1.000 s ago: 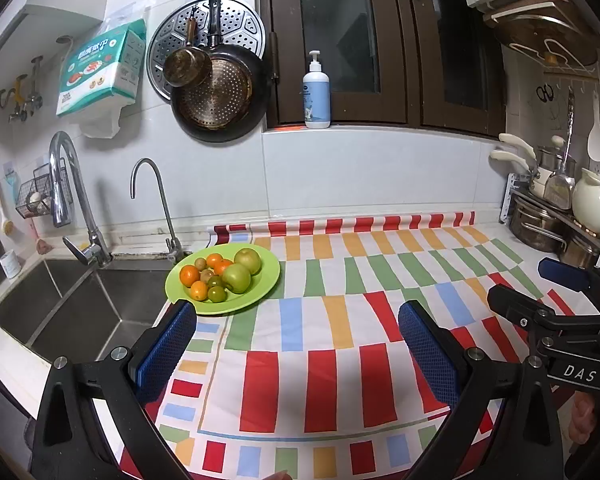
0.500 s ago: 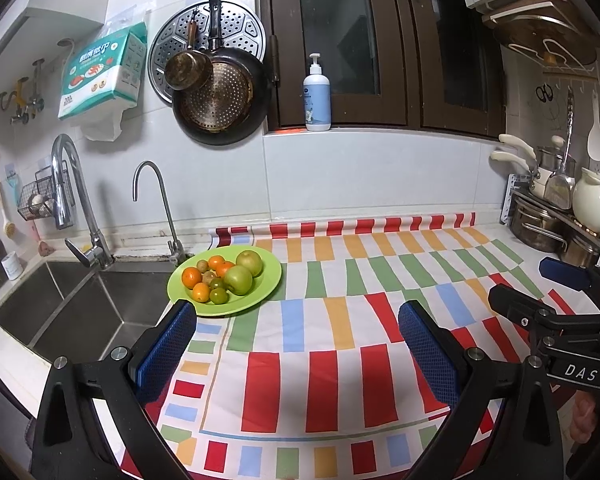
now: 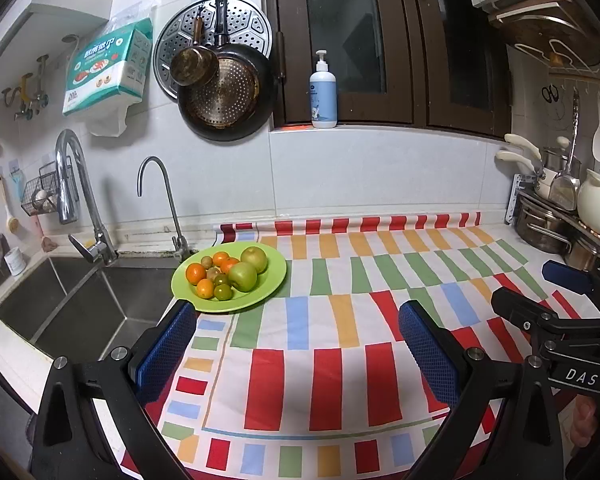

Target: Organize fruits

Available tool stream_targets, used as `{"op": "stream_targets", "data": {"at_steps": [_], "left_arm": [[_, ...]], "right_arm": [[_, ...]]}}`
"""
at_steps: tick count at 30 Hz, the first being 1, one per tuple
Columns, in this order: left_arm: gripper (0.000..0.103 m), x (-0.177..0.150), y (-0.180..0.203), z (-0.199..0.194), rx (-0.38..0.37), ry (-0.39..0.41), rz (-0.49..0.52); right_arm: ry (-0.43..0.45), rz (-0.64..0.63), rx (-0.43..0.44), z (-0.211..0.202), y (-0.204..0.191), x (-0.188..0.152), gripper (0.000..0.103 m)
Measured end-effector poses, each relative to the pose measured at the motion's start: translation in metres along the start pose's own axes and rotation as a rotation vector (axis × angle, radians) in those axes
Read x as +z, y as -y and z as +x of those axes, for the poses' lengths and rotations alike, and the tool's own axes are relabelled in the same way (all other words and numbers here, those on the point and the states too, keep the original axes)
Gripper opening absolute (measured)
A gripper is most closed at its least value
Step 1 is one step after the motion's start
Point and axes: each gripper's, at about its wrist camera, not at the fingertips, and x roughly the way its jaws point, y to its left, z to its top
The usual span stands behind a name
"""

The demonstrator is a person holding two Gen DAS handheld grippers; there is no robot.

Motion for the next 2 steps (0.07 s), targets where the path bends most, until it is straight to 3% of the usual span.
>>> {"op": "stream_targets", "data": {"at_steps": [2], "left_arm": [[0.103,-0.0001,0.0,0.0006,0.001,-0.003,-0.002]], "right_arm": [[-0.002,0.001,-0.001,0.0006,-0.0006,-0.0006,0.091]]}}
